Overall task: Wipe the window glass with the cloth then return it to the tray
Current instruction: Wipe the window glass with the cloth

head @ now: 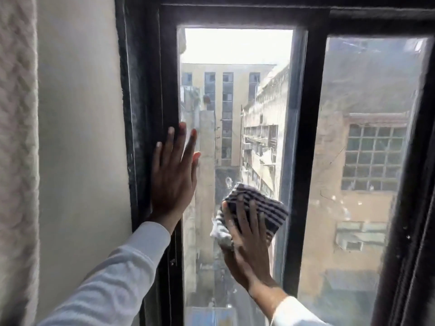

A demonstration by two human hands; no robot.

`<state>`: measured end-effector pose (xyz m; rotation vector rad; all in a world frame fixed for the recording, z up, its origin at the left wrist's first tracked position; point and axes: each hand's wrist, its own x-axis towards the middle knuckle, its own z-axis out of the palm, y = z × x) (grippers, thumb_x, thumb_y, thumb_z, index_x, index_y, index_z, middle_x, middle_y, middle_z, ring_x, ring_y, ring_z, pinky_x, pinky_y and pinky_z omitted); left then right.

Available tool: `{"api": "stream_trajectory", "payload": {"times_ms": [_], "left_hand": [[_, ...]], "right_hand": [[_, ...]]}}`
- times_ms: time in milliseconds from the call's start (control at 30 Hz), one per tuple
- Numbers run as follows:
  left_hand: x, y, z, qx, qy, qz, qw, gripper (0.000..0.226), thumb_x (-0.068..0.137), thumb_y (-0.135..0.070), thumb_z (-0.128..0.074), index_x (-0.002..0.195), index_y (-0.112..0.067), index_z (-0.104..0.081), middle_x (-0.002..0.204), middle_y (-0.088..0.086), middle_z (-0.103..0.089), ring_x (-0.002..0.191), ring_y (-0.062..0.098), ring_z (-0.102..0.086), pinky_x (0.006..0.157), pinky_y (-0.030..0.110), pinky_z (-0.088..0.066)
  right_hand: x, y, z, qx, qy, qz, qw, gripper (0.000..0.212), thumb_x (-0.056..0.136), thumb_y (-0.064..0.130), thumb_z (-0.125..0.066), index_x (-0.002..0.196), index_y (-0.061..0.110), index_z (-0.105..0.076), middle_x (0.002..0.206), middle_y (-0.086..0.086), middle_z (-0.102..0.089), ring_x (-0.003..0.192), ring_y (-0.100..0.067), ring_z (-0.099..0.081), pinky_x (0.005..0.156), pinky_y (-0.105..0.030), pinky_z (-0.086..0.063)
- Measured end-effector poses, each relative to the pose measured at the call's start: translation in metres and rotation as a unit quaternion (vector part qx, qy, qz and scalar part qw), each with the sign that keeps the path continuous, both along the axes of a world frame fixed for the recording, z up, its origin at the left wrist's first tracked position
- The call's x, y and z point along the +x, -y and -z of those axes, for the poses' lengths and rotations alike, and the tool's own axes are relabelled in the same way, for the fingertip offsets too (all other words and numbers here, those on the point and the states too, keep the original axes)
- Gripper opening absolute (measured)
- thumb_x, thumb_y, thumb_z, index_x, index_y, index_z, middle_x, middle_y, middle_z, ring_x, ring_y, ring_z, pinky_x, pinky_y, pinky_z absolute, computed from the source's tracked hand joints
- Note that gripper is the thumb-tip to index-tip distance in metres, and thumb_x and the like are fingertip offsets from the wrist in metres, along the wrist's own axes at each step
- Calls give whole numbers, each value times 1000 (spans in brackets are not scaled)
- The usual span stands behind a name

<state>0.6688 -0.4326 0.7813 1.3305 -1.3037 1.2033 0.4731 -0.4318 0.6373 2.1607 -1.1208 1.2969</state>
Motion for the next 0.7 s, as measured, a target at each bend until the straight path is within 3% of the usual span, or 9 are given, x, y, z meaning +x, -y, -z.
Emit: {"api": "stream_trajectory", "payload": {"times_ms": [67, 133, 233, 333, 433, 500, 533, 600, 700], "left_hand": [[3, 3, 1, -14, 7, 0, 1000, 57, 123, -41, -31, 178, -29, -20, 187, -1, -16, 174, 23, -15, 139, 45, -13], [4, 6, 2, -29, 3, -5, 1000, 58, 123, -39, -31, 179, -27, -19, 187, -1, -16, 174, 21, -14, 139, 42, -10], [4, 7, 3, -38, -6, -2, 999, 58, 124, -37, -30, 179, -23, -19, 187, 4, -16, 174, 19, -14, 140, 39, -9], [1, 6, 2, -33, -19, -1, 999, 58, 124, -37, -27, 178, -19, -19, 187, 7, -16, 174, 19, -15, 140, 37, -8], [-2, 3, 2, -29, -16, 3, 999, 58, 124, -37, -26, 178, -17, -20, 187, 8, -17, 174, 21, -16, 140, 39, -12], [0, 1, 1, -34, -19, 17, 999, 57, 123, -35, -27, 177, -16, -24, 186, 8, -20, 173, 21, -20, 139, 39, -13], [0, 1, 1, -37, -22, 32, 999, 57, 123, -34, -27, 177, -15, -26, 186, 8, -22, 172, 21, -22, 139, 38, -14], [1, 0, 1, -49, -25, 59, 997, 55, 123, -31, -28, 175, -12, -32, 184, 9, -28, 171, 23, -28, 138, 40, -19], [-2, -2, 1, -55, -38, 87, 994, 55, 123, -29, -29, 173, -8, -36, 182, 12, -32, 169, 25, -32, 137, 44, -25]], "right_hand": [[13, 14, -2, -52, -89, 14, 995, 75, 106, 67, -48, 171, 33, -34, 184, -1, -17, 171, -26, 1, 137, -48, -3], [23, 28, -33, -132, -114, 9, 985, 74, 107, 64, -48, 171, 33, -32, 182, 4, -20, 172, -22, 2, 137, -46, -7], [16, 48, -86, -167, 9, 41, 985, 67, 114, 55, -35, 174, 27, -27, 183, 5, -13, 172, -20, -3, 138, -46, -1], [0, 51, -55, -116, 93, 95, 984, 67, 115, 50, -28, 176, 25, -18, 186, 6, -7, 172, -23, -3, 137, -52, 9], [9, 22, 32, -97, -40, 90, 990, 89, 101, 52, -53, 176, 29, -11, 186, 9, 3, 172, -22, 6, 137, -51, 14], [23, 22, 29, -140, -161, 56, 975, 91, 97, 55, -60, 175, 31, -21, 186, 8, -1, 172, -19, 6, 137, -48, 10], [26, 29, 2, -168, -175, 42, 969, 86, 98, 54, -59, 174, 32, -26, 185, 7, -10, 172, -19, 1, 138, -48, 8], [20, 45, -63, -183, -91, 44, 978, 77, 101, 50, -56, 172, 31, -31, 182, 6, -25, 170, -24, -15, 138, -50, 5], [-8, 58, -88, -150, 63, 106, 981, 69, 108, 46, -43, 173, 26, -28, 184, 4, -12, 171, -28, -12, 137, -54, 7]]}}
